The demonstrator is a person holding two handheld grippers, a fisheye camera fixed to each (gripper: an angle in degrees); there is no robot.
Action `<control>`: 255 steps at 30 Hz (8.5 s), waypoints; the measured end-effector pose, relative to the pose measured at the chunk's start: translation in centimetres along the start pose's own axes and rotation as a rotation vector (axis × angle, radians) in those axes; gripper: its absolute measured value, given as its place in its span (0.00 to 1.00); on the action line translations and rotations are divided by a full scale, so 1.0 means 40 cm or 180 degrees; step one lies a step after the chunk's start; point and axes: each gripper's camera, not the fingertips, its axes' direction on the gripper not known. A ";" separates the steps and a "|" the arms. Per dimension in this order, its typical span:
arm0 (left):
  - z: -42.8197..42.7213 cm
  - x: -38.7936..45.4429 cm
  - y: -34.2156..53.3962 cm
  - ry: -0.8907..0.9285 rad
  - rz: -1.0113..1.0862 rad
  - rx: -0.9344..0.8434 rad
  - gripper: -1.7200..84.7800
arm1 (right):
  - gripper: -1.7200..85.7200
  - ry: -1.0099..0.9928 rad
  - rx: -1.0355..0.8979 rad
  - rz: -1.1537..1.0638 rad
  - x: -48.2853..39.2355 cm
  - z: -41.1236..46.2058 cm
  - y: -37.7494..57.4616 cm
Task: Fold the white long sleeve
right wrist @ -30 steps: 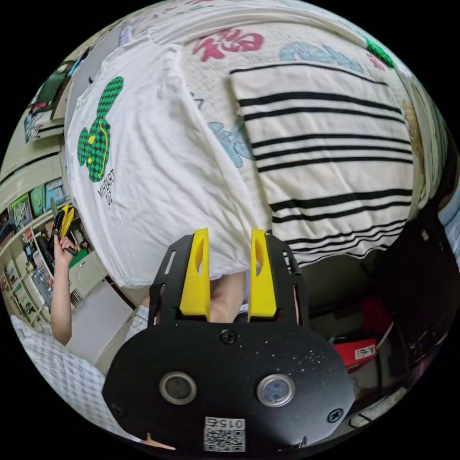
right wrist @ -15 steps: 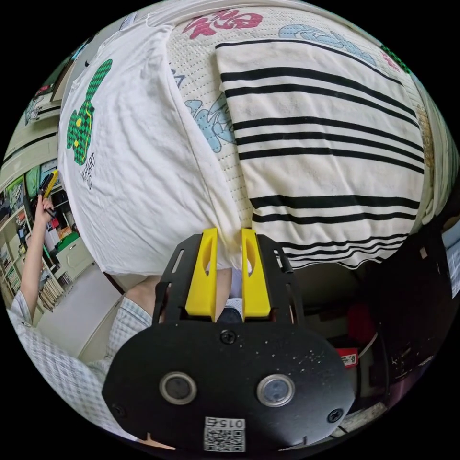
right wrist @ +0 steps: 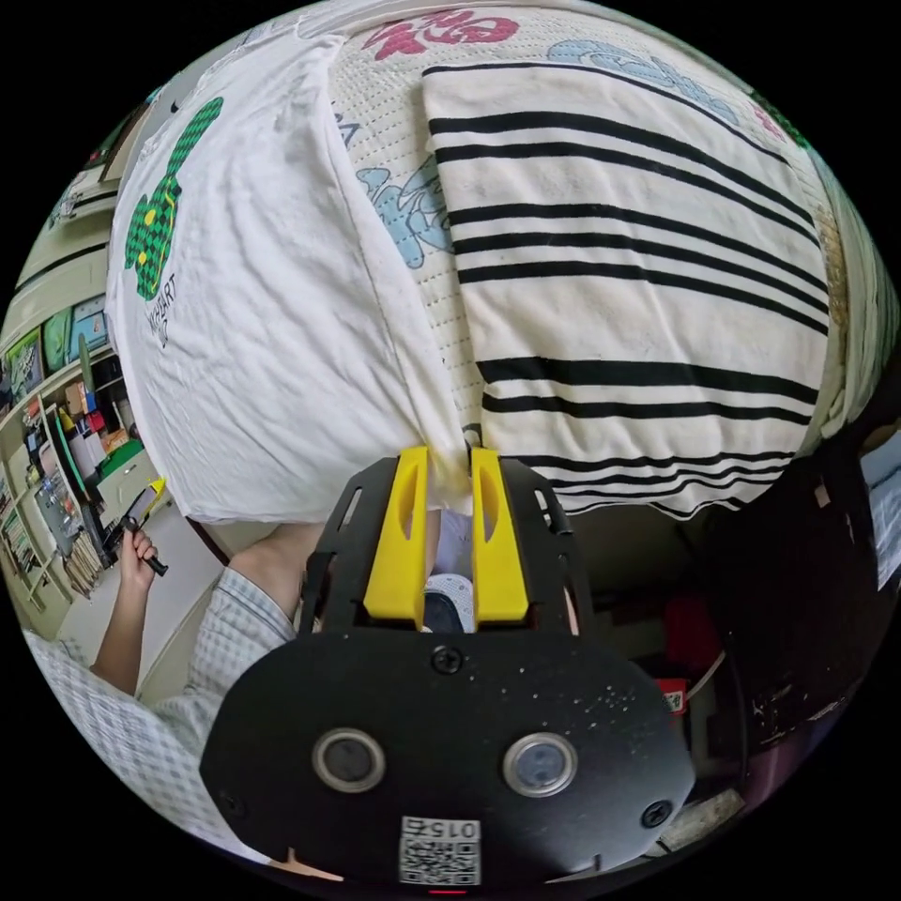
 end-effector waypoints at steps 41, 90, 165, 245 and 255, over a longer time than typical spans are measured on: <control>-0.036 0.642 0.053 -0.1048 -0.0155 -0.0157 0.03 | 0.11 -0.0763 0.0115 -0.0375 -0.435 -0.609 0.168; 0.112 2.189 -0.452 0.1364 0.2948 0.0442 0.03 | 0.03 -0.0674 0.3090 -0.0293 -0.510 -1.141 0.045; 0.109 1.340 -1.113 0.0261 0.1262 0.0522 0.06 | 0.05 -0.2532 0.1328 0.0251 0.555 -0.324 -0.685; 0.593 -1.280 -0.729 0.4043 -0.3528 0.1006 0.22 | 0.02 0.2059 0.0533 -0.4319 -0.231 2.747 -0.508; 0.547 -1.320 -0.891 0.3753 -0.2760 0.0601 0.11 | 0.02 0.2046 0.0407 -0.4049 -0.291 2.800 -0.532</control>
